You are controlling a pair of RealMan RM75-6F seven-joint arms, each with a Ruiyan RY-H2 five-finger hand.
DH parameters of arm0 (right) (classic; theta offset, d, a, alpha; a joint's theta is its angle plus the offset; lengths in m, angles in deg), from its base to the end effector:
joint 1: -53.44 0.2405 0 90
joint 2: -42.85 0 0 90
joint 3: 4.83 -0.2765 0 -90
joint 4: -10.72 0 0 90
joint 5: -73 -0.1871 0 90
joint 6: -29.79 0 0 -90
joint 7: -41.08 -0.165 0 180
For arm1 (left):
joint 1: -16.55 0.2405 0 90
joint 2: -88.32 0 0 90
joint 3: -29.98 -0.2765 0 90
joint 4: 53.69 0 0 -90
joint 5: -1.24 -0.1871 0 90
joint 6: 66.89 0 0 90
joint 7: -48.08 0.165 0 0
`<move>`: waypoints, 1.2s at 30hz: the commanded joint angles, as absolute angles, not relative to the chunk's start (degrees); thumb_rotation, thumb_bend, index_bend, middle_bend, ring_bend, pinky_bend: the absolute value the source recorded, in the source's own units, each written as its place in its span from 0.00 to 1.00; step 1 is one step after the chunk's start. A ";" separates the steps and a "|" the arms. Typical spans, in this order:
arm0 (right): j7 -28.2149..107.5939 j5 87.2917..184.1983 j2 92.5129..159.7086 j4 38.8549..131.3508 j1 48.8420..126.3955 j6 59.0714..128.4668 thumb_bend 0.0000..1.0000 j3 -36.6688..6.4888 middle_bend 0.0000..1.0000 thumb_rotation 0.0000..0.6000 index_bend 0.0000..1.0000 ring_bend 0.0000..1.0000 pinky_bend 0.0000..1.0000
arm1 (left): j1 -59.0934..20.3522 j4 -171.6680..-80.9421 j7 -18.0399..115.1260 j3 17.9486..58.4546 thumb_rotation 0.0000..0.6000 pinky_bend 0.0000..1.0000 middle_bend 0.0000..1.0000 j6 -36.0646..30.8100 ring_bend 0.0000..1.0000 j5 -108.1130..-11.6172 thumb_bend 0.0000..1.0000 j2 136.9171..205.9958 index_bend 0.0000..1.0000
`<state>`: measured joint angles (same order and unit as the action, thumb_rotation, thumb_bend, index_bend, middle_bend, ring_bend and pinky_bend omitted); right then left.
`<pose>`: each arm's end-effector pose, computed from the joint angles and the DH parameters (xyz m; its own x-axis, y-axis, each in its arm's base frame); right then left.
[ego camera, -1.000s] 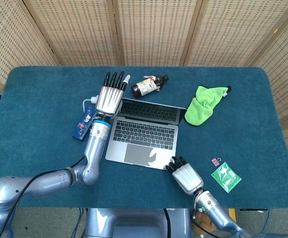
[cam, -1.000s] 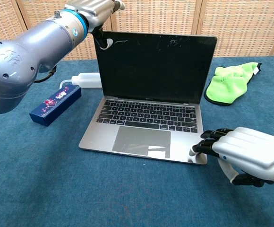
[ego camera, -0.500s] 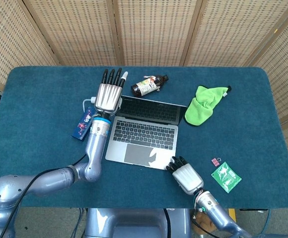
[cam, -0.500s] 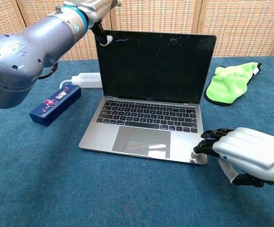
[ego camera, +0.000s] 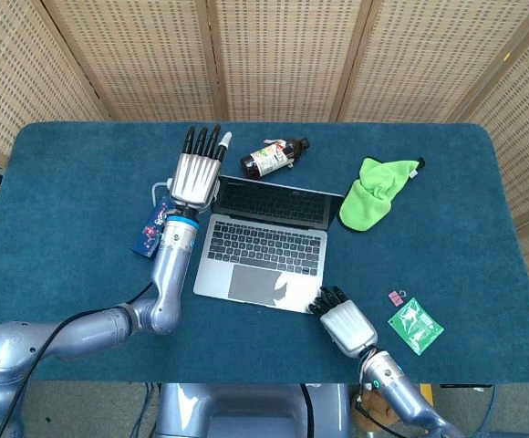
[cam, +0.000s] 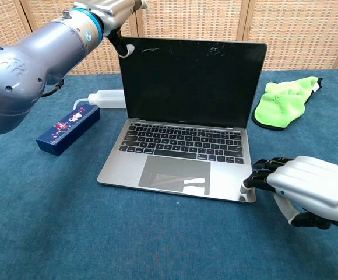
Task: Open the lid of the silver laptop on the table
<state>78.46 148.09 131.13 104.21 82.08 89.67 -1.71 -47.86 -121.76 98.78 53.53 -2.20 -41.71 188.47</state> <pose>-0.2087 -0.2541 -0.0292 0.6830 -0.2875 0.6714 -0.7014 -0.5147 0.4931 -0.0353 0.4728 0.0181 0.6431 -0.1268 0.7552 0.7317 -0.1892 -0.6549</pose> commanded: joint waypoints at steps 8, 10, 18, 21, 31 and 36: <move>75.76 151.41 129.19 106.22 81.20 93.48 1.00 -2.71 0.27 1.00 0.21 0.09 0.12 | -44.22 -134.22 95.53 51.65 1.00 0.00 0.00 1.30 0.00 -48.44 0.42 180.67 0.00; 74.75 152.71 128.08 106.45 80.90 95.11 1.00 -3.32 0.27 1.00 0.21 0.09 0.12 | -42.90 -138.27 94.87 51.39 1.00 0.00 0.00 1.88 0.00 -49.31 0.42 177.85 0.00; 65.31 156.50 122.27 105.64 78.24 102.57 1.00 -5.78 0.26 1.00 0.21 0.09 0.13 | -35.36 -148.72 88.24 46.93 1.00 0.00 0.00 5.12 0.00 -56.35 0.41 168.29 0.00; 61.42 157.11 121.15 103.01 76.87 105.61 1.00 -6.75 0.26 1.00 0.21 0.09 0.12 | -31.99 -151.13 85.16 45.17 1.00 0.00 0.00 6.63 0.00 -57.93 0.41 165.36 0.00; 45.09 158.76 120.31 93.10 70.97 115.30 0.75 -7.99 0.21 1.00 0.21 0.09 0.13 | -15.62 -160.92 69.70 36.70 1.00 0.00 0.00 14.59 0.00 -63.60 0.25 152.99 0.00; 42.09 160.36 118.66 97.40 67.34 119.51 0.30 -6.61 0.08 1.00 0.12 0.00 0.12 | -8.15 -166.16 66.72 31.51 1.00 0.00 0.00 18.11 0.00 -65.09 0.13 149.16 0.00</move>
